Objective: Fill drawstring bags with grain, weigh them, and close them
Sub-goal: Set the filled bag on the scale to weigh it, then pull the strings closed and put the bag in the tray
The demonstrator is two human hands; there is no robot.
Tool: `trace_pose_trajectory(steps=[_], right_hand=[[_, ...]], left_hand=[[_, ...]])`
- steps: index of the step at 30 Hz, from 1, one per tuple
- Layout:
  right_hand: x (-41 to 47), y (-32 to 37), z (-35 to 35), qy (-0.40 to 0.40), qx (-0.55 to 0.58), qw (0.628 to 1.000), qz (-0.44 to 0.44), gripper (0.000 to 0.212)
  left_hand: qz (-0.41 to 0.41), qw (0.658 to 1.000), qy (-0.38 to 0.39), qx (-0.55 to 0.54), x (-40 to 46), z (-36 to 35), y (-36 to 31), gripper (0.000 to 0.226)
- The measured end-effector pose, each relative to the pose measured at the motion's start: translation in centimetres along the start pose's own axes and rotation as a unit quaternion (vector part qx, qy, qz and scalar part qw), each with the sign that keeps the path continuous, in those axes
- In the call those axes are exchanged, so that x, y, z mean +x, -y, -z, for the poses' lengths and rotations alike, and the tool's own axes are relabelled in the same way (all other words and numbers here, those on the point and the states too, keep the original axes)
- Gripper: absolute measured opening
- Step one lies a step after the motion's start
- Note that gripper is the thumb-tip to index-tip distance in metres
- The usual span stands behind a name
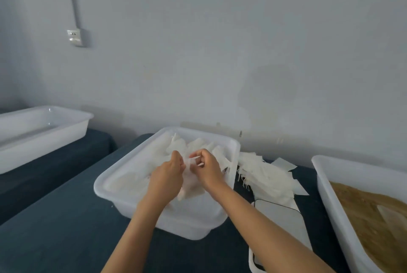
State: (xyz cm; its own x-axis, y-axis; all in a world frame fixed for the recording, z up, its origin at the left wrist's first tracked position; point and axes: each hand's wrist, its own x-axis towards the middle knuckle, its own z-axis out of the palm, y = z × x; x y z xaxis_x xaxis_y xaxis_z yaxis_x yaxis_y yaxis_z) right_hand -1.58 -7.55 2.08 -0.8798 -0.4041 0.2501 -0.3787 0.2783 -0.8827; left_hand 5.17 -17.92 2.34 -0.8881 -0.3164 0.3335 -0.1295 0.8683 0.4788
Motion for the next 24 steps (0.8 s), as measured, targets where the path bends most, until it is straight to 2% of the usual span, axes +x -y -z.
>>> trace_pose_trajectory(steps=[3,4,6,8,10,13,17,21,24], right_hand=[[0.7,-0.7,-2.1,0.053,0.007,0.996,-0.072,0.021],[0.8,-1.0,-2.6,0.071,-0.004,0.994,-0.08,0.021],[0.9,-1.6,-3.3,0.111,-0.068,0.989,-0.066,0.022],[0.7,-1.8,-3.8,0.165,-0.105,0.979,-0.064,0.021],[0.6,-2.0,-4.0,0.204,-0.126,0.969,-0.062,0.021],[0.5,-2.1,-4.0,0.22,-0.185,0.957,-0.029,0.029],[0.5,-1.6,-2.4,0.159,-0.205,0.965,0.031,0.024],[2.2,-1.0,2.9,0.025,-0.16,0.984,0.068,0.021],[3.4,-2.2,8.5,-0.102,-0.132,0.984,0.059,0.018]], left_hand=[[0.036,0.996,0.078,0.034,-0.2,-0.3,1.6,0.003],[0.047,0.992,0.104,0.047,-0.2,-0.3,2.0,0.008],[0.07,0.984,0.152,0.057,-0.2,-0.1,2.8,0.022],[0.081,0.976,0.187,0.072,-0.2,0.0,3.4,0.027],[0.091,0.969,0.201,0.113,-0.2,0.2,3.7,0.036],[0.105,0.956,0.207,0.182,-0.2,0.4,4.1,0.049],[0.107,0.944,0.192,0.247,-0.2,0.5,4.2,0.049],[0.097,0.967,0.06,0.226,0.4,0.1,2.2,0.035],[0.055,0.98,0.042,0.188,1.8,-0.9,-0.5,0.037]])
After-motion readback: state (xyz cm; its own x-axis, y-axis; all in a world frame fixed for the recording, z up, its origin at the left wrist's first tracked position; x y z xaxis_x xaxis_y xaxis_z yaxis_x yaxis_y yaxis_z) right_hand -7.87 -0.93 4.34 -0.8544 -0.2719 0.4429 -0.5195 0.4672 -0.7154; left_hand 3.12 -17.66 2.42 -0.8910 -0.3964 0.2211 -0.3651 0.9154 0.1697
